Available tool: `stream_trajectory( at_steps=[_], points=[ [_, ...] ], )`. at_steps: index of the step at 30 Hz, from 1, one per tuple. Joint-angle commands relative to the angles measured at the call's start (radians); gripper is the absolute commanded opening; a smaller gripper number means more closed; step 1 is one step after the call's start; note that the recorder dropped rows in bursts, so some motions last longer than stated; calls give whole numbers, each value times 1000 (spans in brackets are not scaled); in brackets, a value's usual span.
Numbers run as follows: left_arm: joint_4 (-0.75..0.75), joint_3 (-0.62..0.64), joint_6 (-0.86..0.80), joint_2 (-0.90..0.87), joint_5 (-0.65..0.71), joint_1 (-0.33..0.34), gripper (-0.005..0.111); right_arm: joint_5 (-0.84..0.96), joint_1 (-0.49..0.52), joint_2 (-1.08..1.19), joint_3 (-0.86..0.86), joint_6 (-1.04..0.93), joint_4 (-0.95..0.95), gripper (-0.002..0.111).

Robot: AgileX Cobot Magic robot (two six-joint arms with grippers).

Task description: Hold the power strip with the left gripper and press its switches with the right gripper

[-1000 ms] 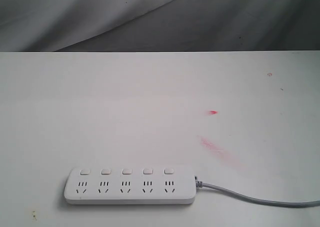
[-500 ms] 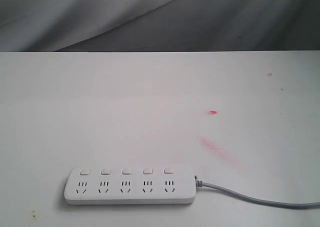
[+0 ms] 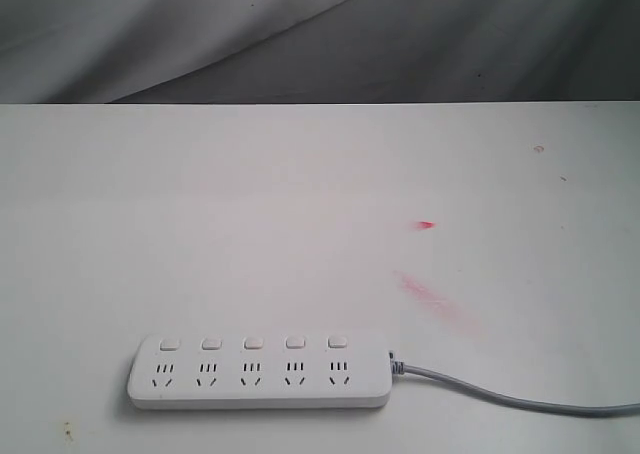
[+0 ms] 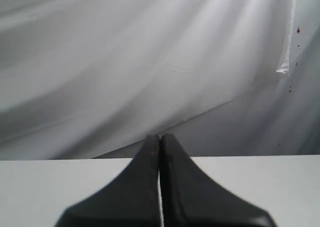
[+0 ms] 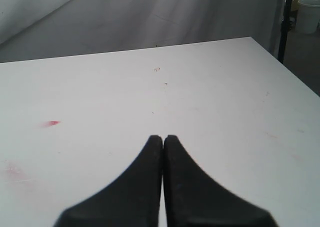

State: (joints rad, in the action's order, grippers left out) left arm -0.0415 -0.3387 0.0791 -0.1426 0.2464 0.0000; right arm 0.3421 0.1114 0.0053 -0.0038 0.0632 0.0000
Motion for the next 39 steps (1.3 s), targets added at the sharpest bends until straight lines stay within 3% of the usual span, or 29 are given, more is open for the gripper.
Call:
stream_trajectory(
  at_steps=[1, 7, 16, 39],
  points=[
    [9, -142, 39, -139, 5, 1, 0, -11, 8, -5, 4, 0, 0, 0],
    [4, -403, 79, -337, 5, 1, 0, -11, 8, -5, 4, 0, 0, 0],
    [1, -571, 79, -432, 5, 1, 0, -11, 8, -5, 4, 0, 0, 0],
    [-57, -586, 77, -469, -19, 1, 0, -11, 8, -5, 4, 0, 0, 0]
  ],
)
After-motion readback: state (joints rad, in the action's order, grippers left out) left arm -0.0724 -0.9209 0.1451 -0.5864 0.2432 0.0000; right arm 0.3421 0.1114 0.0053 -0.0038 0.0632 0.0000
